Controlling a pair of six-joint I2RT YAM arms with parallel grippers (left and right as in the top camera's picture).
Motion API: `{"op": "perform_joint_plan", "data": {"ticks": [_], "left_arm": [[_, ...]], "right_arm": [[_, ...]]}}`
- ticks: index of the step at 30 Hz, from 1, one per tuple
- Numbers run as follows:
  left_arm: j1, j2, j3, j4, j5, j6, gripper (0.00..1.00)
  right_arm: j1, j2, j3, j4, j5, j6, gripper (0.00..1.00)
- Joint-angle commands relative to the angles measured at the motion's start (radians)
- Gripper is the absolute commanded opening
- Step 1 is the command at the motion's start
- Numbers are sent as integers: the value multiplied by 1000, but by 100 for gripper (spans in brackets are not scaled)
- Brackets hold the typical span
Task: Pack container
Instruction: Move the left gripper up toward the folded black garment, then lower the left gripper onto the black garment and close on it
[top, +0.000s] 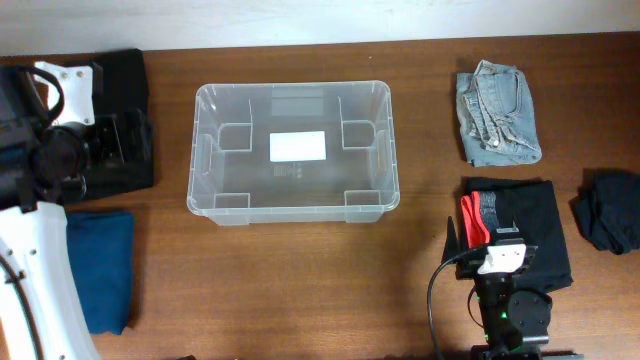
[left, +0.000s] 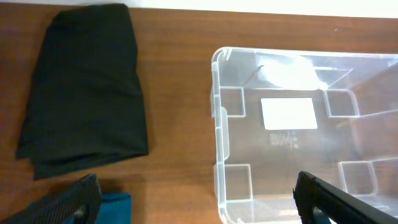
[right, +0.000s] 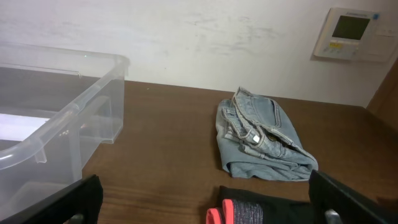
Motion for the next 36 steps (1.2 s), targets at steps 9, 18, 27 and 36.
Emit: {"op": "perform_joint_plan", "data": {"ticks": [9,18,27,36], "left_arm": [[-2,150,26,29,-363,-151,99],[-38,363,25,72,-661,-151,99],[-36,512,25,158,-653,-151,99],[-37,595,25,188,-567,-151,99]], "right_arm": [[-6,-10,-5,-6,5,-4,98],[-6,-10,-5,-5,5,-3,98],[-6,-10,-5,-6,5,-4,98],[-6,-10,-5,-5,5,-3,98]]}}
